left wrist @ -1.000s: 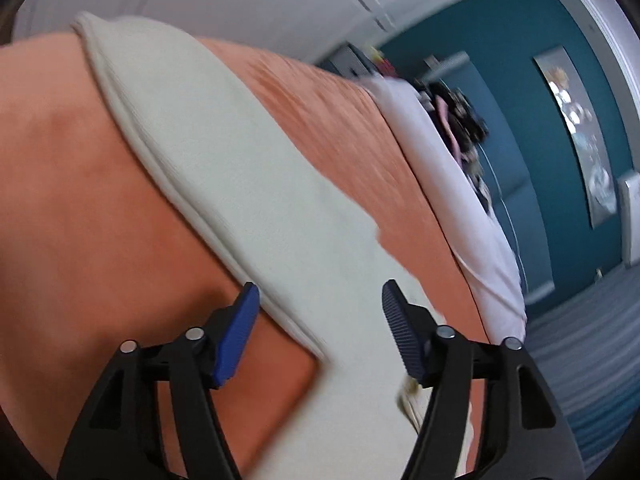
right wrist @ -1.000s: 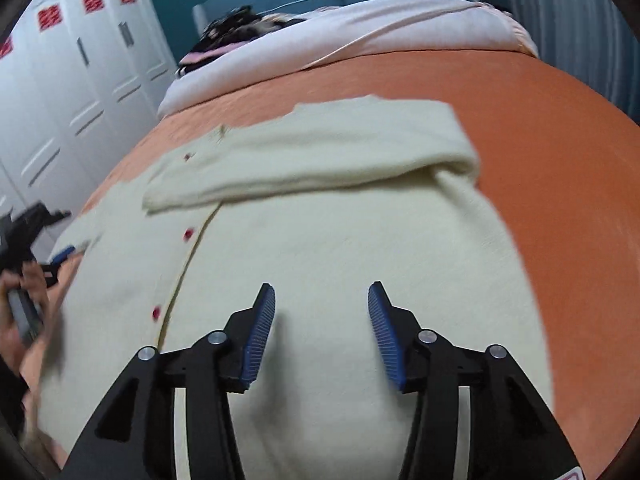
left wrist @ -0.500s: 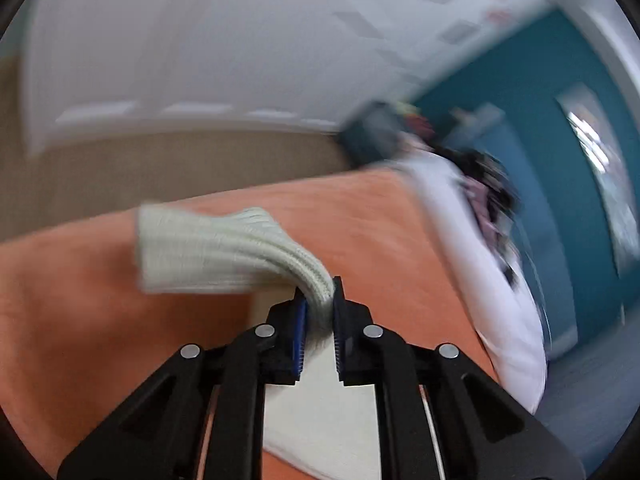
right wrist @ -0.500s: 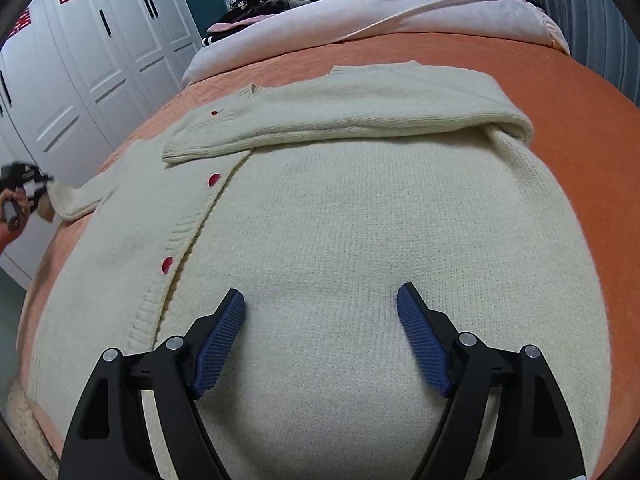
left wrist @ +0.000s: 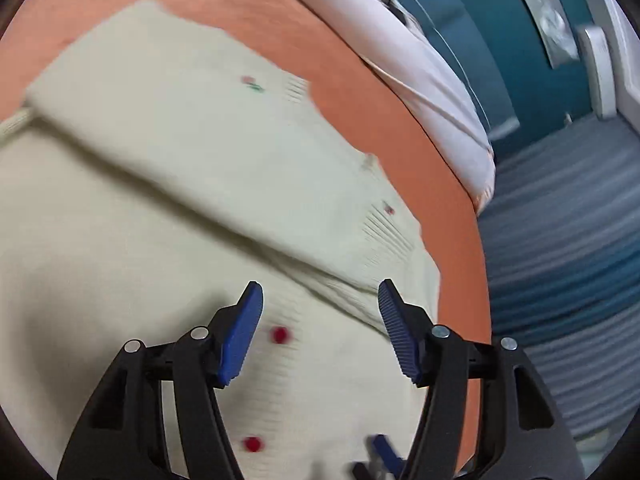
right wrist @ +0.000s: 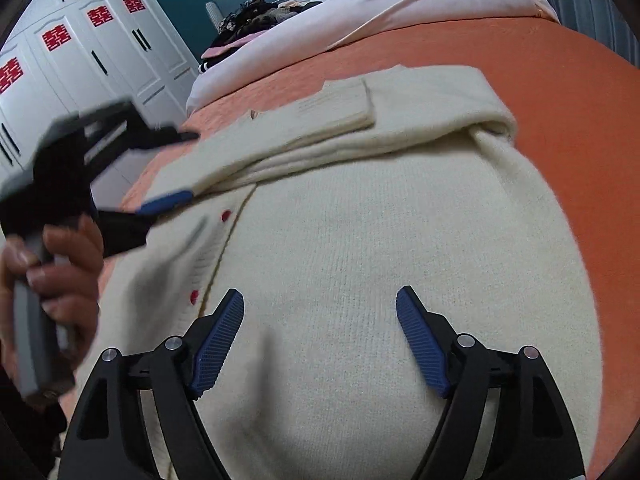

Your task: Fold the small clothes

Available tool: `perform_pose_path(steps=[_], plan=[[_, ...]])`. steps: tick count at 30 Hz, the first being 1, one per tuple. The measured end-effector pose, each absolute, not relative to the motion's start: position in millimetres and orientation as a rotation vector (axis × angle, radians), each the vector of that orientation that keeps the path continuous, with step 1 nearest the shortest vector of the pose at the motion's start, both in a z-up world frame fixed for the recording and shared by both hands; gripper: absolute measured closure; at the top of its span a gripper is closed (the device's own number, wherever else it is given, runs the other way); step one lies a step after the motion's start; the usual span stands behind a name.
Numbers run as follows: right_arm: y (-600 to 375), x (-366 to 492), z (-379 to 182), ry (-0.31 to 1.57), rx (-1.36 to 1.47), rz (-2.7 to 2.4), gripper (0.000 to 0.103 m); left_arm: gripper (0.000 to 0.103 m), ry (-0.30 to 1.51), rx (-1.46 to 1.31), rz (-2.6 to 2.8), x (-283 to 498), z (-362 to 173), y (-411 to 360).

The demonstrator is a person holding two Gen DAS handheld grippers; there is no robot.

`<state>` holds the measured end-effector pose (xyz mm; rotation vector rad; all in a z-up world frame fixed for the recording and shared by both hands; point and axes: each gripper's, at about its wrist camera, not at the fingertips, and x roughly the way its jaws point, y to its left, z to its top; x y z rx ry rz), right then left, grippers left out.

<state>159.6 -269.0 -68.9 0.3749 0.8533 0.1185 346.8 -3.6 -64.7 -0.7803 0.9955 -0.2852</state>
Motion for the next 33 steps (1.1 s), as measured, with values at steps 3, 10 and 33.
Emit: perform_pose_path(steps=[3,10,33], plan=[[-287,180,-45,0.795,0.44,0.102,0.026,0.03,0.917,-0.817,-0.129,344,-64,57],[-310,288,-47,0.814,0.57,-0.014,0.026,0.03,0.936,-1.078,0.025,365,-93,144],[-327,313,-69,0.869,0.534,-0.134,0.084,0.094,0.877,-0.864,-0.08,363,-122,122]])
